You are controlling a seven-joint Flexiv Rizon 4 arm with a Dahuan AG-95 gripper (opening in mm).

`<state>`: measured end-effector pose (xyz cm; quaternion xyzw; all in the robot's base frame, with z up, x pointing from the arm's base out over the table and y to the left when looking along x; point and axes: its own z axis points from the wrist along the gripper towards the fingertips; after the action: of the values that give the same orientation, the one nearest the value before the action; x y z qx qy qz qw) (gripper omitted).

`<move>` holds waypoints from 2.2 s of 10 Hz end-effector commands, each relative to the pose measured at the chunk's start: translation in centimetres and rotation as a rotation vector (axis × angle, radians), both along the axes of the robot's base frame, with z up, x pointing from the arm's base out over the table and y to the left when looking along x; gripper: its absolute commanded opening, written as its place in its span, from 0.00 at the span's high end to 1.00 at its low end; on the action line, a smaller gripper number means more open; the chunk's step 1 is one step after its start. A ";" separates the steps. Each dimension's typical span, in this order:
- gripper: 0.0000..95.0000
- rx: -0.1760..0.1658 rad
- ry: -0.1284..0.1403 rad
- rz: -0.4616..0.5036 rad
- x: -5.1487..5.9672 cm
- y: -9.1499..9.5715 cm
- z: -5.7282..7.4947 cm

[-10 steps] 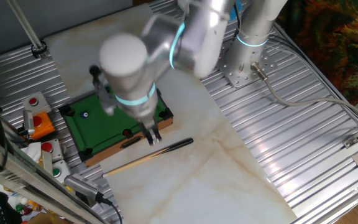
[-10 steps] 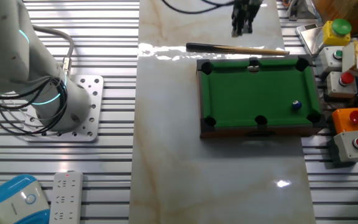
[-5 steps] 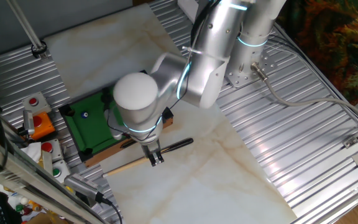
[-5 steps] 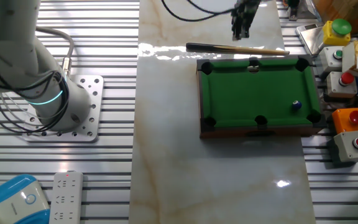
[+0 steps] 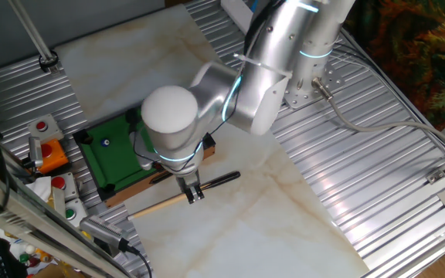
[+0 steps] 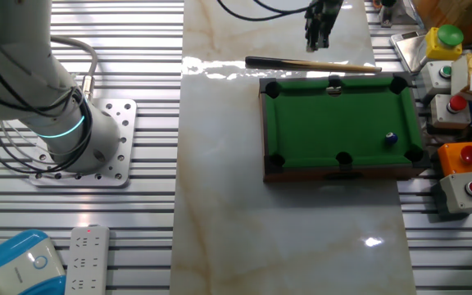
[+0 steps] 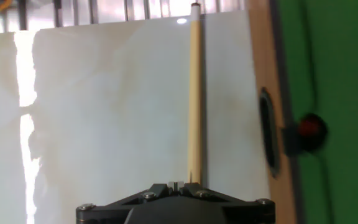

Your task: Hit the pool ball

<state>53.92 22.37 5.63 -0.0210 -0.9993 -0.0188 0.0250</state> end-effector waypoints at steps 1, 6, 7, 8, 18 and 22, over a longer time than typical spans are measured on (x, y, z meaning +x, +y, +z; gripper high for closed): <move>1.00 0.007 -0.002 0.024 -0.3 -1.1 -0.2; 0.00 0.037 0.012 0.016 -0.3 -1.4 -1.3; 0.00 0.033 0.013 0.011 -0.2 -1.3 -1.5; 0.00 0.028 0.013 0.011 -0.2 -1.0 -1.6; 0.20 0.003 0.015 0.032 -0.2 -0.7 -4.1; 1.00 -0.037 0.034 0.043 -0.2 -0.6 -4.3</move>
<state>53.83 21.82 1.39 -0.0008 -0.9990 0.0006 0.0452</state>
